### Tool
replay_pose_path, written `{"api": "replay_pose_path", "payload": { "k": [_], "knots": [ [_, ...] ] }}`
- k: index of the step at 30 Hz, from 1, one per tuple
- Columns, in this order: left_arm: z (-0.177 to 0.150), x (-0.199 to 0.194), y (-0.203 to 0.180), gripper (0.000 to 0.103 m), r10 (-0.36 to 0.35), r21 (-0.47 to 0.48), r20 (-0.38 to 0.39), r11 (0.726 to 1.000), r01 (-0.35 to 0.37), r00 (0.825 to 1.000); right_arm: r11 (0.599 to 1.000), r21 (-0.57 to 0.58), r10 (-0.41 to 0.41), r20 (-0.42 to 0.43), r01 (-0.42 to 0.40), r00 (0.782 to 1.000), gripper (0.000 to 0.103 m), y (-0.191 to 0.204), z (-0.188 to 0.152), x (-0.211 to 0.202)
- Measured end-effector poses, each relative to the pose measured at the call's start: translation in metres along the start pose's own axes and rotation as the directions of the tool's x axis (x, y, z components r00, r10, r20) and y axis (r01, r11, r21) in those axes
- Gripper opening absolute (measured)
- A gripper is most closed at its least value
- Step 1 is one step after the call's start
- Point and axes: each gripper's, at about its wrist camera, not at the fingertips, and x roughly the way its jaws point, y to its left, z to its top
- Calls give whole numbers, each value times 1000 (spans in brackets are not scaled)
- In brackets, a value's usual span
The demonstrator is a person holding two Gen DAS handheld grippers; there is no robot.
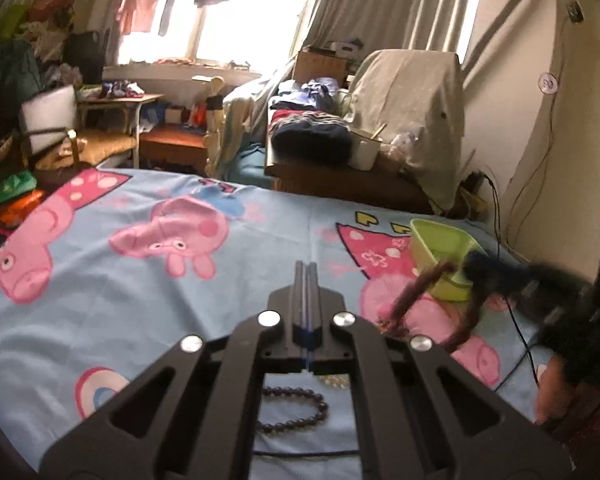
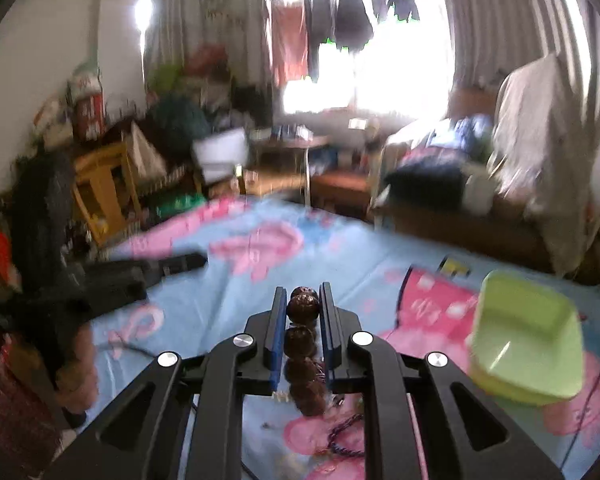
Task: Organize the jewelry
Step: 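Carry the brown bracelet into the green basket and open the right gripper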
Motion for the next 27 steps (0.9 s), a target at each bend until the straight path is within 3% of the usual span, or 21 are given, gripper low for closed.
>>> {"api": "replay_pose_path", "payload": {
  "k": [2, 6, 9, 11, 13, 18, 22, 23, 25, 27],
  "knots": [
    [-2, 1, -11, 0, -3, 24, -13, 1000, 3, 1000, 1000, -1, -13, 64, 13, 998, 0, -6, 10, -20],
    [-10, 3, -33, 0, -65, 47, -42, 997, 67, 997, 998, 67, -5, 53, 2, 999, 0, -30, 12, -31],
    [-13, 2, -56, 17, -131, 79, -49, 988, 135, 990, 991, 134, 14, 41, -19, 999, 0, -51, 6, -37],
    [-13, 4, -73, 40, -166, 106, -48, 980, 170, 985, 987, 159, 25, 34, -30, 999, 0, -59, 2, -39],
    [-12, 7, -86, 42, -190, 127, -46, 973, 194, 981, 985, 171, 33, 31, -37, 999, 0, -64, -1, -45],
    [-9, 33, -124, 42, -238, 174, -91, 952, 251, 967, 982, 183, 46, 40, -52, 998, 0, -78, -5, -63],
    [-6, 60, -159, 42, -306, 212, -134, 920, 329, 943, 975, 209, 63, 55, -73, 996, 0, -101, -6, -75],
    [-4, 67, -166, 40, -327, 218, -146, 910, 352, 934, 973, 218, 64, 59, -76, 996, 0, -107, -6, -78],
    [2, 87, -182, 15, -346, 217, -181, 899, 380, 921, 970, 236, 38, 71, -54, 997, 0, -125, -7, -82],
    [8, 100, -192, 15, -334, 218, -192, 902, 372, 923, 968, 252, 3, 75, -22, 997, 0, -142, -8, -82]
  ]
}}
